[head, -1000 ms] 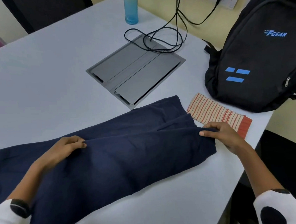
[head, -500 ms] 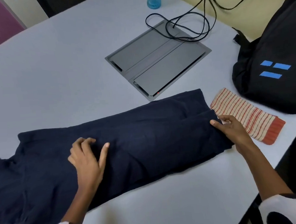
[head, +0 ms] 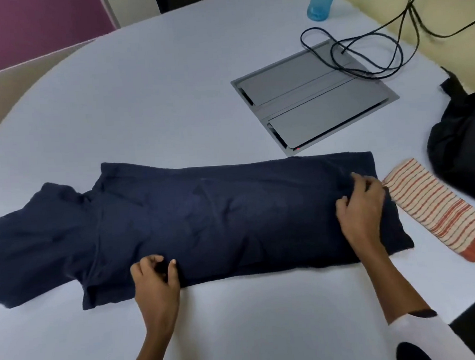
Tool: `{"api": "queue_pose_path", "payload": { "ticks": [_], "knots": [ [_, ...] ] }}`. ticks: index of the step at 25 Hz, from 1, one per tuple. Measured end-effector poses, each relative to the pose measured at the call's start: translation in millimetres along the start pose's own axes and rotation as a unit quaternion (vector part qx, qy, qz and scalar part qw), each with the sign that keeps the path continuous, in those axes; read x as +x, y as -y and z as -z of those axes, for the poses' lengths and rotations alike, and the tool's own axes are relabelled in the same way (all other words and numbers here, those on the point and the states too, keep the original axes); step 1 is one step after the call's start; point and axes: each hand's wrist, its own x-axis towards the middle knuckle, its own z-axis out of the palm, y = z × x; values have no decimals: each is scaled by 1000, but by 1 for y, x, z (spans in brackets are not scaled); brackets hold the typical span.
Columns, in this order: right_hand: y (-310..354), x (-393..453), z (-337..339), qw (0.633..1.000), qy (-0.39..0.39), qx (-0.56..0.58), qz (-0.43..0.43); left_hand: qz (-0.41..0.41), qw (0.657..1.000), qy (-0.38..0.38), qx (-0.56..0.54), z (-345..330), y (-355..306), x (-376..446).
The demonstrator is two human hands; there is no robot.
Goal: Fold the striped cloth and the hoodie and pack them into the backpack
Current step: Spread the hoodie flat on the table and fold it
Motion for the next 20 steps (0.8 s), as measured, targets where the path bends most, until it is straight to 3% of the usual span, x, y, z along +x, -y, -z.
{"api": "queue_pose_path", "payload": {
  "ticks": [2,4,7,9,14,17,19,20],
  "knots": [
    [35,-13,-30,991,64,8,118,79,996,-35,-13,2,4,3],
    [68,-24,-57,968,142,33,205,220,969,-55,-101,6,15,10],
    [119,-19,-89,943,239,65,224,337,901,-54,-269,11,19,13],
    [151,-11,-102,939,276,78,189,327,883,-47,-332,13,11,14],
    [199,15,-120,926,366,80,53,198,957,36,-211,25,9,29],
    [203,24,-124,914,370,169,-4,267,925,-50,-265,43,22,50],
    [204,20,-129,917,362,168,-7,323,891,-70,-311,49,30,66],
    [204,16,-133,926,348,143,8,330,891,-66,-304,48,31,72]
  ]
}}
